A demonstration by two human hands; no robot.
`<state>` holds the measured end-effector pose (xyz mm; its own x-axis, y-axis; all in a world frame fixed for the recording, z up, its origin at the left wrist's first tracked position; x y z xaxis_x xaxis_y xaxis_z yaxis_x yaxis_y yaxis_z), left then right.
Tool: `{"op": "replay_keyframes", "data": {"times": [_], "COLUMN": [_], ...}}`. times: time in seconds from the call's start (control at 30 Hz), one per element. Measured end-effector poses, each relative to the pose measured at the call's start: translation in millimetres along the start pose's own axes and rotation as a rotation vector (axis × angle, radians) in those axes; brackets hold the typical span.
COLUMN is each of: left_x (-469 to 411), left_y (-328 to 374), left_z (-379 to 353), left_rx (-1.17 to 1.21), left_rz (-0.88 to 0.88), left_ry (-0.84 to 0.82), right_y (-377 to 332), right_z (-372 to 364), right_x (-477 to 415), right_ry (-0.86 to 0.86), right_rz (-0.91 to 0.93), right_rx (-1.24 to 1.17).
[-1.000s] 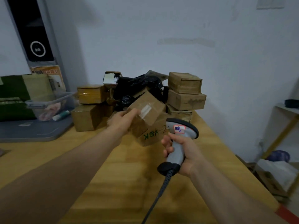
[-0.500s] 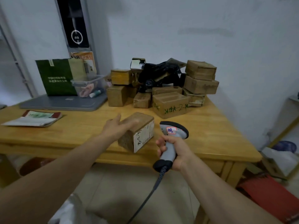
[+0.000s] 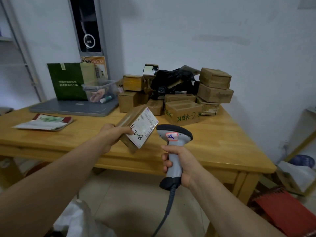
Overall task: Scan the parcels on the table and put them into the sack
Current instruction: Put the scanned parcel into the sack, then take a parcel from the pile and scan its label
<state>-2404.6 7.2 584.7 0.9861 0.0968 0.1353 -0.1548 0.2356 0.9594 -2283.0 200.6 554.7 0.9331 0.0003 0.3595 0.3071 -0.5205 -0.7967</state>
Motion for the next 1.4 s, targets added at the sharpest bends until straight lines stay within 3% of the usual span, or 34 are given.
{"op": "replay_keyframes", "data": {"times": [0.47,1.4], "left_x": [11.5,5.5], "left_y": [-12.5,-29.8], "left_z": [59.3,98.7], "left_rx": [0.184,0.161], "left_rz": [0.003,-0.002], "left_ry": [0.063,0.136], "right_y": [14.5,15.6], "right_z": [-58.7,-105.5], "right_x": [14.8,19.0], "right_ry": [-0.072,-0.092], "right_rz": [-0.017,0.045], "right_rx": [-0.074,-0.068]}}
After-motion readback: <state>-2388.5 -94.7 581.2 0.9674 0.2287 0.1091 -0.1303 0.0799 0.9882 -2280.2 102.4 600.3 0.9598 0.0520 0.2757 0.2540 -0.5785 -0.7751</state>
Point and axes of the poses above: each hand's wrist, its own x-axis away from the middle knuckle, its own z-axis out of the back of the hand, y = z × x, the point moved 5 cm from there along -x, towards the middle knuckle, and after that the axes turned 3 degrees about y, right-handed, at the moved point
